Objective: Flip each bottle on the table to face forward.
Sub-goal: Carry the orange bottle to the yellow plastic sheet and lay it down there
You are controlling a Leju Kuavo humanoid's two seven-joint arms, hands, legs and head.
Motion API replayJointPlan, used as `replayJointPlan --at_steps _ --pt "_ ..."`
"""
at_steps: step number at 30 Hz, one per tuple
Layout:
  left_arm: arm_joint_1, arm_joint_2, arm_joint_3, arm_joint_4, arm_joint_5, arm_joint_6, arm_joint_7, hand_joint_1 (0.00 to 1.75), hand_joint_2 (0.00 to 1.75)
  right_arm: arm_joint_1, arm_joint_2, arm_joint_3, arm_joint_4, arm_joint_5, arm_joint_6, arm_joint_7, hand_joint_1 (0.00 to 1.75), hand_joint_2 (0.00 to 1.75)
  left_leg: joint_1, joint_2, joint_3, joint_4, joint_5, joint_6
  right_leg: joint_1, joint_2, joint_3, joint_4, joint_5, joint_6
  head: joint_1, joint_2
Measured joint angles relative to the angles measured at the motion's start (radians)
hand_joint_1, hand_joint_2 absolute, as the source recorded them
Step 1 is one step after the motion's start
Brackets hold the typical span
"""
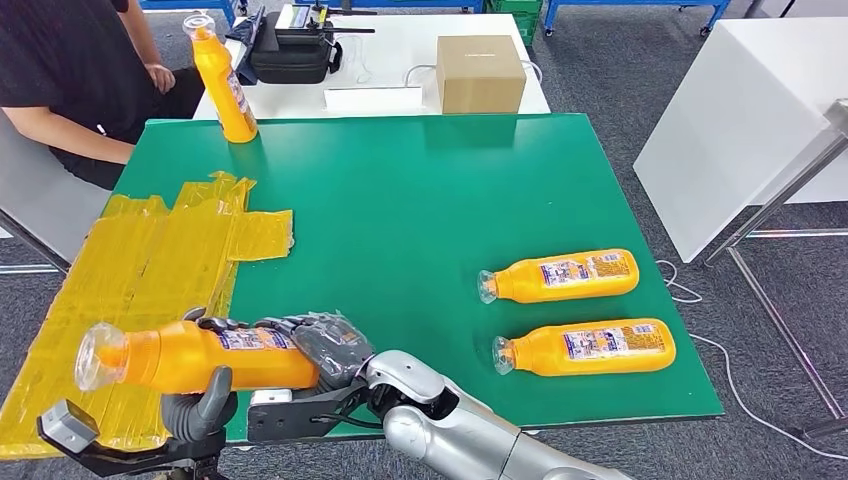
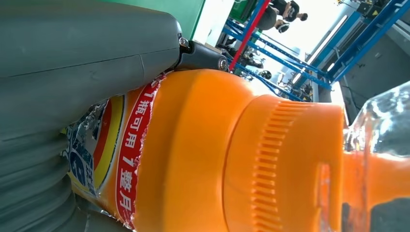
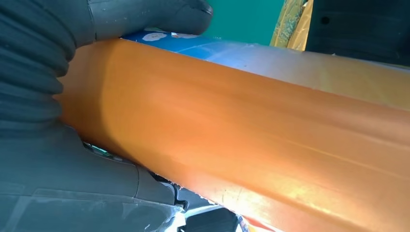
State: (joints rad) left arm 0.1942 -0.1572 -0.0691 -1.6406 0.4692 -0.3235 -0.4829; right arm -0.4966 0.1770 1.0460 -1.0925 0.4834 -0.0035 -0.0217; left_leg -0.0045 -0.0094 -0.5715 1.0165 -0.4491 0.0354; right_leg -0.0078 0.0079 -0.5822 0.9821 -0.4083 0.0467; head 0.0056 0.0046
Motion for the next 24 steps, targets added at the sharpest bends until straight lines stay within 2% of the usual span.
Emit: replayJointPlan --at_steps 17,18,20,22,24 --pt "-0.002 0.000 0.003 0.003 -0.001 -0.004 0.001 1.75 1.75 0.000 0.001 -0.001 0.004 0.000 -0.001 0.005 1.75 1.75 0.000 0.000 0.000 0.000 0.000 0.000 0.000 0.000 0.000 0.000 0.000 0.000 0.000 0.000" --pt "-0.004 0.000 0.003 0.003 -0.001 -0.004 0.003 1.75 1.75 0.001 0.001 -0.002 0.004 0.000 -0.002 0.012 1.70 1.75 0.000 0.000 0.000 0.000 0.000 0.000 0.000 0.000 0.000 0.000 0.000 0.000 0.000 0.000" --pt "-0.010 0.000 0.003 0.003 -0.007 -0.001 0.005 1.75 1.75 0.003 0.000 -0.006 -0.002 0.004 -0.012 0.024 0.83 1.75 0.000 0.000 0.000 0.000 0.000 0.000 0.000 0.000 0.000 0.000 0.000 0.000 0.000 0.000" --pt "-0.017 0.000 0.003 0.003 -0.046 0.014 -0.010 1.75 1.75 0.012 -0.007 -0.016 -0.011 0.021 -0.048 0.021 0.00 0.87 0.000 0.000 0.000 0.000 0.000 0.000 0.000 0.000 0.000 0.000 0.000 0.000 0.000 0.000" --pt "-0.021 0.000 0.001 0.001 -0.142 0.066 -0.039 1.75 1.75 0.039 -0.025 -0.036 -0.029 0.047 -0.099 0.006 0.00 0.00 0.000 -0.001 0.000 0.000 0.000 0.000 0.000 0.000 0.001 0.000 0.000 0.000 0.000 0.000"
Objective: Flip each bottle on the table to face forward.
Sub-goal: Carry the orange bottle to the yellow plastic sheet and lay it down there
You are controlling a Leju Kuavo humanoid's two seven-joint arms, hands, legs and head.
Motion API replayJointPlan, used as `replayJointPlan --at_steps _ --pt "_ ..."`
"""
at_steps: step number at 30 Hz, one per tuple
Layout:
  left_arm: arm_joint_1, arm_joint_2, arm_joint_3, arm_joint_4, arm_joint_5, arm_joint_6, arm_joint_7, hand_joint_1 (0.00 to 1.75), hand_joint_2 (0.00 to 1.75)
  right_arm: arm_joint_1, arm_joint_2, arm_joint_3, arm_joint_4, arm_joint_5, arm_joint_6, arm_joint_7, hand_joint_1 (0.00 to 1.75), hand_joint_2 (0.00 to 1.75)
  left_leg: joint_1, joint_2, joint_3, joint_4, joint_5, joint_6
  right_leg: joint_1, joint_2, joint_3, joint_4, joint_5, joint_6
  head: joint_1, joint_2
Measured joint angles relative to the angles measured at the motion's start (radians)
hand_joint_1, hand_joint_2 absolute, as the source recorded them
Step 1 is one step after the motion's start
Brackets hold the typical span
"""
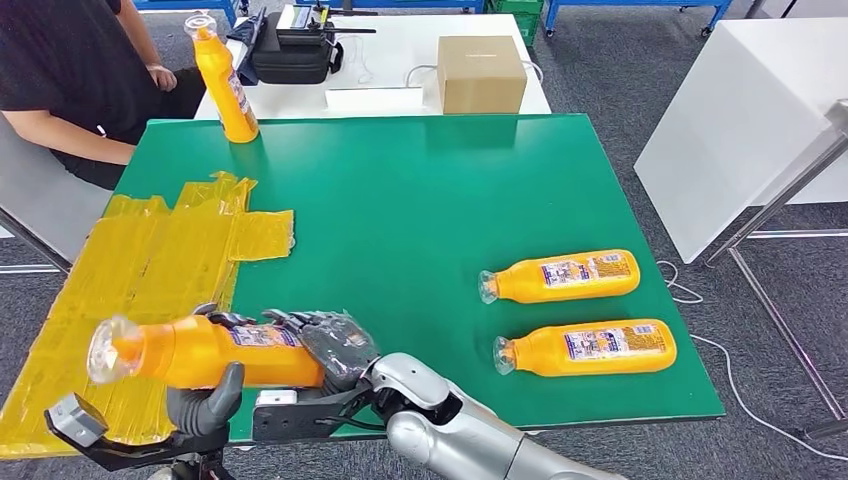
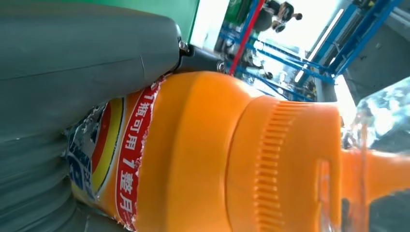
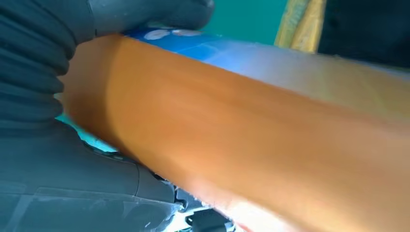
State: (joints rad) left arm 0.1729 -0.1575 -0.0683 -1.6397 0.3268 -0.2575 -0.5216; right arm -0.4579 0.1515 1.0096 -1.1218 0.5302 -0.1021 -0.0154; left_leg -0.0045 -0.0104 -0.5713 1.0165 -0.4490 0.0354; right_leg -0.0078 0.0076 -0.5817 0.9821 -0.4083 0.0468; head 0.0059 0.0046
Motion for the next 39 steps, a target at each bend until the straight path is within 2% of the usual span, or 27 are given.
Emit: replayJointPlan --at_steps 2,4,6,8,9,10,12,13,18,22,32,33,34,36,37,38,39 --pt "-0.003 0.004 0.000 -0.009 -0.156 0.114 -0.021 1.75 1.75 0.042 -0.030 -0.036 -0.041 0.023 -0.045 -0.015 0.00 0.00 0.000 0.000 0.000 0.000 0.000 0.000 0.000 0.000 0.000 0.000 0.000 0.000 0.000 0.000" --pt "-0.012 0.027 0.008 -0.023 -0.403 0.324 0.028 1.75 1.75 0.103 -0.077 -0.090 -0.129 0.044 -0.100 -0.035 0.00 0.00 0.000 -0.001 0.000 0.000 0.000 0.000 0.000 -0.001 0.000 0.000 0.000 0.000 0.000 0.000" --pt "-0.022 0.073 0.031 -0.036 -0.804 0.622 0.154 1.75 1.75 0.181 -0.139 -0.170 -0.265 0.059 -0.123 -0.055 0.00 0.00 -0.001 -0.003 -0.001 0.000 0.000 0.000 0.000 -0.002 0.000 0.000 0.000 0.000 0.001 0.000" --pt "-0.033 0.127 0.066 -0.039 -1.302 0.876 0.251 1.75 1.75 0.252 -0.193 -0.260 -0.393 0.062 -0.092 -0.068 0.00 0.00 -0.001 -0.002 -0.001 0.000 -0.001 0.000 0.000 -0.002 -0.001 0.000 0.000 0.000 0.000 0.000" --pt "-0.041 0.150 0.083 -0.035 -1.527 0.936 0.276 1.75 1.75 0.277 -0.211 -0.298 -0.438 0.063 -0.076 -0.073 0.00 0.00 -0.001 -0.002 -0.002 0.000 -0.001 0.000 0.000 -0.002 -0.001 0.000 0.000 0.000 0.000 0.000" --pt "-0.049 0.169 0.096 -0.031 -1.722 0.956 0.297 1.75 1.75 0.295 -0.224 -0.330 -0.474 0.065 -0.066 -0.078 0.00 0.00 0.000 -0.002 -0.002 0.000 -0.001 0.000 0.000 -0.002 -0.001 0.000 0.000 0.000 0.000 0.000" --pt "-0.058 0.194 0.108 -0.016 -1.938 0.920 0.330 1.75 1.75 0.318 -0.238 -0.369 -0.523 0.070 -0.059 -0.084 0.00 0.00 0.000 -0.002 -0.002 0.000 0.000 0.000 0.000 -0.002 -0.001 0.000 0.000 0.000 0.001 0.000" --pt "-0.059 0.203 0.111 -0.007 -1.967 0.901 0.346 1.75 1.75 0.327 -0.243 -0.381 -0.540 0.073 -0.059 -0.085 0.00 0.00 0.000 -0.001 -0.002 0.000 0.000 0.000 0.000 -0.001 -0.002 0.000 0.000 -0.001 0.001 0.000" --pt "-0.070 0.240 0.106 0.033 -1.801 0.871 0.427 1.75 1.75 0.356 -0.259 -0.412 -0.589 0.077 -0.061 -0.086 0.00 0.00 0.000 0.002 -0.003 0.000 0.000 0.000 0.000 0.001 -0.005 0.000 0.002 -0.003 0.000 0.000" --pt "-0.068 0.276 0.094 0.073 -1.864 0.850 0.484 1.75 1.75 0.372 -0.265 -0.417 -0.615 0.084 -0.062 -0.087 0.00 0.00 0.000 0.002 -0.003 0.000 0.001 -0.001 0.000 0.001 -0.004 0.000 0.002 -0.003 0.000 0.000" --pt "-0.057 0.320 0.068 0.154 -1.880 0.806 0.511 1.75 1.75 0.390 -0.272 -0.417 -0.634 0.096 -0.061 -0.086 0.00 0.00 0.000 0.002 -0.003 0.000 0.001 -0.001 0.000 0.001 -0.005 0.000 0.002 -0.003 0.000 0.000" --pt "-0.058 0.322 0.065 0.160 -1.878 0.795 0.510 1.68 1.75 0.390 -0.273 -0.417 -0.634 0.096 -0.060 -0.086 0.00 0.00 0.000 0.002 -0.003 0.000 0.001 -0.001 0.000 0.001 -0.005 0.000 0.002 -0.003 0.000 0.000" --pt "-0.059 0.325 0.061 0.168 -1.874 0.785 0.508 1.24 1.75 0.390 -0.273 -0.417 -0.634 0.097 -0.059 -0.085 0.00 0.00 0.000 0.002 -0.003 0.000 0.001 -0.001 0.000 0.001 -0.005 0.000 0.002 -0.003 0.000 0.000" --pt "-0.064 0.329 0.053 0.184 -1.865 0.765 0.505 0.37 0.87 0.390 -0.273 -0.417 -0.634 0.098 -0.055 -0.084 0.00 0.00 0.000 0.002 -0.003 0.000 0.001 -0.001 0.000 0.001 -0.005 0.000 0.002 -0.003 0.000 0.000" --pt "-0.068 0.331 0.049 0.194 -1.861 0.755 0.502 0.00 0.44 0.390 -0.273 -0.417 -0.634 0.100 -0.053 -0.083 0.00 0.00 0.000 0.002 -0.003 0.000 0.001 -0.001 0.000 0.001 -0.005 0.000 0.002 -0.003 0.001 0.000" --pt "-0.072 0.334 0.044 0.204 -1.859 0.745 0.501 0.00 0.00 0.390 -0.273 -0.417 -0.634 0.103 -0.050 -0.083 0.00 0.00 0.000 0.002 -0.003 0.000 0.001 -0.001 0.000 0.001 -0.005 0.000 0.002 -0.003 0.000 0.000" --pt "-0.075 0.338 0.038 0.214 -1.861 0.734 0.500 0.00 0.00 0.390 -0.273 -0.417 -0.634 0.105 -0.047 -0.083 0.00 0.00 0.000 0.002 -0.003 0.000 0.001 -0.001 0.000 0.001 -0.005 0.000 0.002 -0.003 0.000 0.000"
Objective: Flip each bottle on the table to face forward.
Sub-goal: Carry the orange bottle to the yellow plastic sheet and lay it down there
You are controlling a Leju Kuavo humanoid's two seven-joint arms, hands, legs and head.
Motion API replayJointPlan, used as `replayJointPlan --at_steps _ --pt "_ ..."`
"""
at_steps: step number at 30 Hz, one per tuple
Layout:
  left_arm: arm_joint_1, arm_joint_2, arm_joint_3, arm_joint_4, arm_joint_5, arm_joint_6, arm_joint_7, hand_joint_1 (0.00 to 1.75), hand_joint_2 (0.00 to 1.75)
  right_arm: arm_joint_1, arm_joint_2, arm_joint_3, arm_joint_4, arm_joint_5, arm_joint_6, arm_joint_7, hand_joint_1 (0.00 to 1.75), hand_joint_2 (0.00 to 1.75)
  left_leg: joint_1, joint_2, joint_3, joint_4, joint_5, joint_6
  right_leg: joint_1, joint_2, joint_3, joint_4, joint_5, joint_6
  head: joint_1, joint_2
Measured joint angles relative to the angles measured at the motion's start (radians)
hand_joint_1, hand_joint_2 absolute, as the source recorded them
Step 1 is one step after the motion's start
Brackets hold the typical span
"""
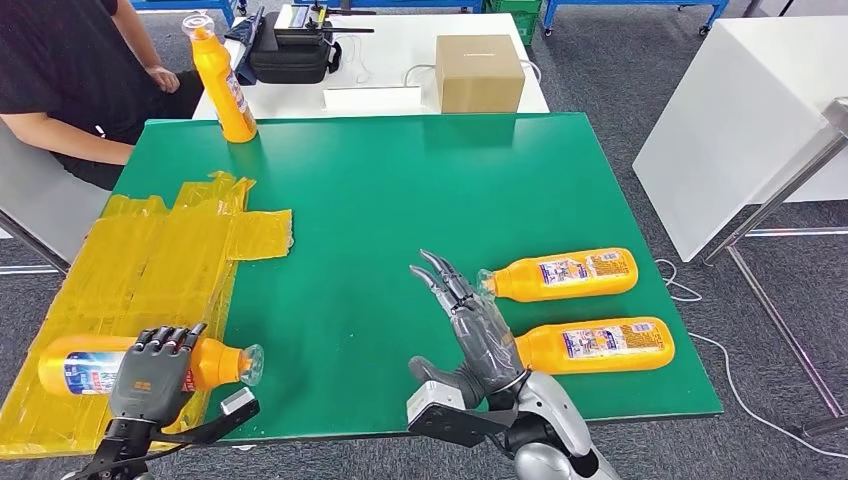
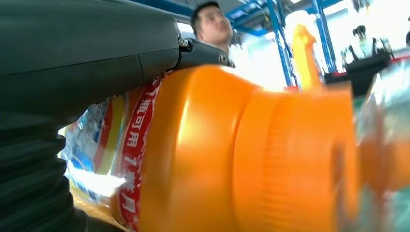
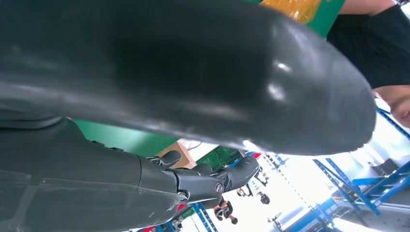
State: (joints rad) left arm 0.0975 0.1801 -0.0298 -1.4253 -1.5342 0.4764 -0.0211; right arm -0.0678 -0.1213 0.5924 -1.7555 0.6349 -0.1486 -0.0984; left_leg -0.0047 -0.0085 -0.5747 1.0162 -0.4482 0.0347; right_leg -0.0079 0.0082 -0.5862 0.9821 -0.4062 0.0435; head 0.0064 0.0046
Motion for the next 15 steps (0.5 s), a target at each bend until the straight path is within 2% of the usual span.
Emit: replayJointPlan --at_steps 4,15 --pt "-0.015 0.019 -0.021 0.040 -0.028 -0.026 0.010 0.00 0.00 -0.002 0.000 0.000 0.000 0.003 0.009 0.001 0.00 0.00 0.000 0.000 0.000 0.000 0.000 0.000 0.000 0.000 0.000 0.000 0.000 0.000 0.000 0.000" --pt "-0.036 0.042 -0.045 0.082 -0.008 -0.004 0.010 0.00 0.00 -0.020 -0.001 -0.003 0.000 0.000 0.024 0.008 0.00 0.00 0.000 0.000 0.000 0.000 0.000 0.000 0.000 0.000 0.000 0.000 0.000 0.000 0.000 0.000"
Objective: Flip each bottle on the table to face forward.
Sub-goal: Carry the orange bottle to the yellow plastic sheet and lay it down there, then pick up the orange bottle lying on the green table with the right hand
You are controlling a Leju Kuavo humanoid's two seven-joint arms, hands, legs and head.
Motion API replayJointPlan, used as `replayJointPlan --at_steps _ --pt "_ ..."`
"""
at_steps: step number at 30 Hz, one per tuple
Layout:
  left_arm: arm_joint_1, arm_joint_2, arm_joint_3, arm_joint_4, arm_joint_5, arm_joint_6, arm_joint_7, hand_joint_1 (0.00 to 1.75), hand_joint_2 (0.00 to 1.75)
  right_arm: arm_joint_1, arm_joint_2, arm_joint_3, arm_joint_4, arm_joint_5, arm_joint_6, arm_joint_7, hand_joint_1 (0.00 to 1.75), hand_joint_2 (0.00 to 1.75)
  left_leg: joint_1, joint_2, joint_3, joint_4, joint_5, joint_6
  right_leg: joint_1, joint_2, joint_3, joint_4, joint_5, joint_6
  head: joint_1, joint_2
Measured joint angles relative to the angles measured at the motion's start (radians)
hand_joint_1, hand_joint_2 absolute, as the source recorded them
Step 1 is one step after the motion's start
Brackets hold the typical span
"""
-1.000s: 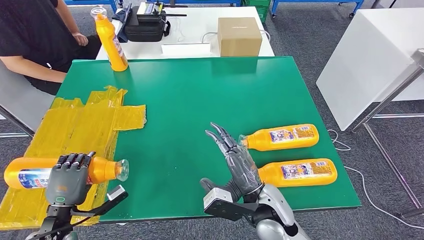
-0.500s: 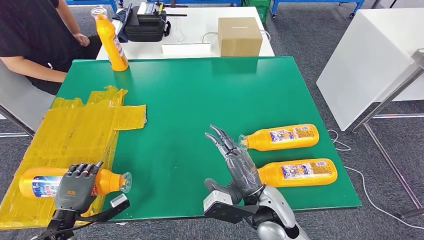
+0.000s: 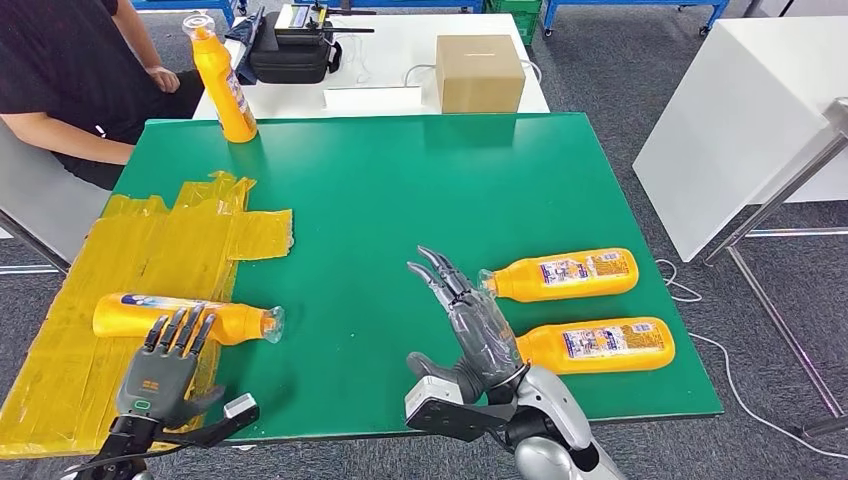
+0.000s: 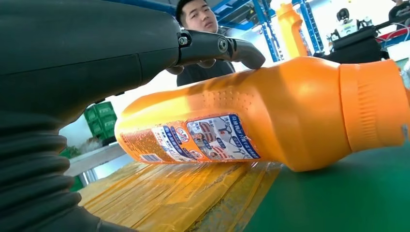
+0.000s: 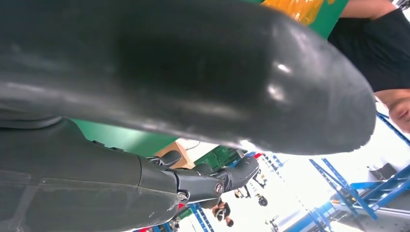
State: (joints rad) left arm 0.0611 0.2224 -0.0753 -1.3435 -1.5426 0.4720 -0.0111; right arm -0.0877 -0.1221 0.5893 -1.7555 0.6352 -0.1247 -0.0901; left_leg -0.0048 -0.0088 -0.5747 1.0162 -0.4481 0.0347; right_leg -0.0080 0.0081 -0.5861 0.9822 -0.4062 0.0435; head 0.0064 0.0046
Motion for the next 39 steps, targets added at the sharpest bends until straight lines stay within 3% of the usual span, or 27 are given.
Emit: replayJointPlan --at_steps 9,11,13,16,19,24,28,39 --pt "-0.002 -0.008 0.001 -0.004 0.136 0.101 -0.063 0.00 0.00 0.001 -0.003 -0.002 0.000 -0.001 -0.003 0.001 0.00 0.00 0.000 0.000 0.000 0.000 0.000 0.000 0.000 0.000 0.000 0.000 0.000 0.000 0.000 0.000" --pt "-0.001 -0.031 0.012 -0.027 0.328 0.152 -0.158 0.00 0.00 0.007 -0.006 -0.003 0.000 0.004 -0.011 0.002 0.00 0.87 0.000 0.000 0.000 0.000 0.000 0.000 0.000 0.000 0.000 0.000 0.000 0.000 0.000 0.000" --pt "0.005 -0.080 0.038 -0.079 0.652 0.130 -0.307 0.00 0.00 0.031 -0.011 -0.007 -0.003 0.027 -0.036 0.001 0.00 1.75 0.000 -0.001 0.000 0.000 0.000 0.000 0.000 0.000 0.000 0.000 0.000 0.000 0.000 0.000" --pt "0.030 -0.185 0.098 -0.210 1.229 -0.055 -0.533 0.00 0.00 0.109 -0.034 -0.021 -0.034 0.082 -0.099 -0.006 0.00 1.75 -0.001 -0.001 -0.001 0.000 0.000 0.000 -0.001 -0.001 0.000 -0.001 0.000 0.000 0.000 0.000" --pt "0.068 -0.265 0.134 -0.325 1.507 -0.168 -0.615 0.00 0.00 0.189 -0.077 -0.043 -0.091 0.115 -0.144 -0.009 0.00 1.75 -0.002 -0.001 -0.001 0.000 -0.002 0.002 -0.002 0.000 0.000 -0.002 0.000 0.001 0.000 0.000" --pt "0.129 -0.339 0.152 -0.446 1.663 -0.299 -0.601 0.00 0.00 0.313 -0.190 -0.098 -0.191 0.147 -0.190 0.015 0.00 1.75 -0.003 -0.001 -0.002 0.000 -0.003 0.004 -0.003 -0.001 0.000 -0.003 -0.002 0.002 0.000 0.000" --pt "0.161 -0.366 0.155 -0.497 1.710 -0.338 -0.583 0.00 0.00 0.390 -0.270 -0.137 -0.252 0.156 -0.207 0.033 0.00 1.75 -0.003 0.000 -0.002 0.000 -0.003 0.004 -0.003 0.000 0.000 -0.003 -0.002 0.003 0.000 0.000" --pt "0.181 -0.393 0.160 -0.539 1.746 -0.372 -0.578 0.00 0.00 0.436 -0.331 -0.158 -0.301 0.152 -0.212 0.064 0.00 1.75 -0.003 0.000 0.000 0.000 -0.002 0.004 -0.003 0.000 0.001 -0.002 -0.002 0.003 -0.001 0.000"
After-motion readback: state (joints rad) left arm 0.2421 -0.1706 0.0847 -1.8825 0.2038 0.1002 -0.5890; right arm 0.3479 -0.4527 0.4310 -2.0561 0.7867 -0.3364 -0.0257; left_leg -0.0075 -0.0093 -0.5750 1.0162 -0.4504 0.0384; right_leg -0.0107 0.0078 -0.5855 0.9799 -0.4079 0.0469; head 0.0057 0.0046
